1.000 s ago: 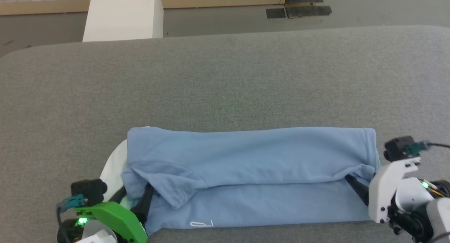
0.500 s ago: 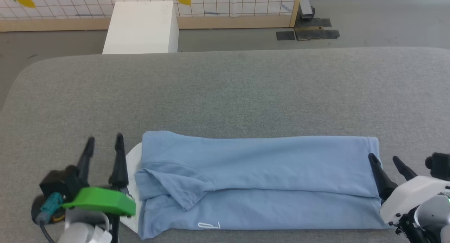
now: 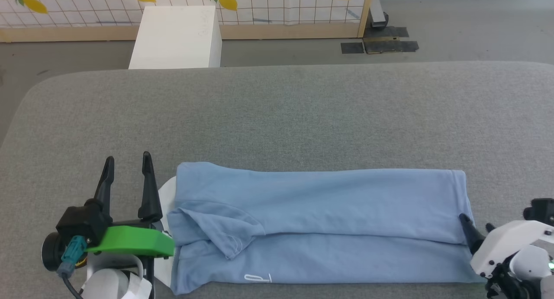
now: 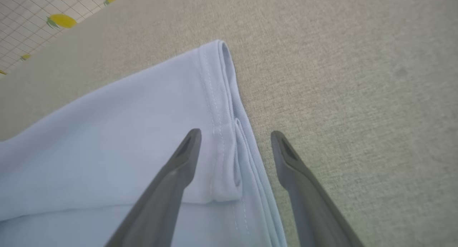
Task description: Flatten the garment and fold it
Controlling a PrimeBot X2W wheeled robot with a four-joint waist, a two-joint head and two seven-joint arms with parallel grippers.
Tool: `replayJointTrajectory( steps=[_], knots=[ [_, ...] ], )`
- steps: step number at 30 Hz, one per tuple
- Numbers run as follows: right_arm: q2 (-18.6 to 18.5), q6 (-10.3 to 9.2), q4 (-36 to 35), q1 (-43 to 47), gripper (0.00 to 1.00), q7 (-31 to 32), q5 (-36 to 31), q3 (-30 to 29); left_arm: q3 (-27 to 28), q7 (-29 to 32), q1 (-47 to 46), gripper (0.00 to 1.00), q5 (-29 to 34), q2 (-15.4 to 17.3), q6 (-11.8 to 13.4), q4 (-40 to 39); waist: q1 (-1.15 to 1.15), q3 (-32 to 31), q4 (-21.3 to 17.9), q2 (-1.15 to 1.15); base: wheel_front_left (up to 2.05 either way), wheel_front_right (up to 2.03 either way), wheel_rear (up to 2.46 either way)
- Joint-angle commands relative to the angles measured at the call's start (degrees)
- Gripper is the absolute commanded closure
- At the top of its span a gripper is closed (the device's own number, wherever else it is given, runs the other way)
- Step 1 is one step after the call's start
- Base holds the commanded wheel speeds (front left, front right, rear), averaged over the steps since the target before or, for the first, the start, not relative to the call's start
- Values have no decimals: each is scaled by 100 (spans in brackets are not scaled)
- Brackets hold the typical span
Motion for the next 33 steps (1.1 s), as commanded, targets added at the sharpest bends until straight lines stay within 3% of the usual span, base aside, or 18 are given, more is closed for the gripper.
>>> replayJointTrajectory(
  steps=[1, 12, 13, 14, 15, 16, 24, 33],
  knots=[
    [12, -9, 109, -129, 0, 140, -11, 10, 58, -21, -71, 0, 88, -54, -72, 48, 0, 3, 0, 0, 0, 0, 0],
    [13, -9, 856, -522, 0, 1536, -146, 78, 374, -21, -80, 0, 390, -338, -404, 253, 0, 33, 36, 0, 0, 0, 0],
    [13, -9, 862, -532, 51, 1652, -126, 105, 397, -21, -79, 0, 408, -355, -425, 263, 0, 32, 37, 0, 0, 0, 0],
    [13, -9, 849, -541, 58, 1710, -79, 120, 412, -21, -79, 0, 426, -367, -441, 268, 0, 30, 39, 0, 0, 0, 0],
    [13, -9, 820, -543, 76, 1742, -8, 132, 429, -21, -80, 0, 447, -381, -459, 269, 0, 29, 42, 0, 0, 0, 0],
    [13, -9, 782, -538, 100, 1739, 3, 134, 444, -21, -82, 0, 462, -391, -472, 267, 0, 30, 42, 0, 0, 0, 0],
    [13, -9, 384, -435, 100, 1343, -402, -322, 527, -21, -95, 0, 560, -458, -551, 279, 0, 62, 25, 0, 0, 0, 0],
    [-80, -9, -38, -531, 100, 327, -1816, -1643, 544, -21, -137, 0, 635, -493, -595, 295, 0, 123, 17, 0, 0, 0, 0]
  ],
)
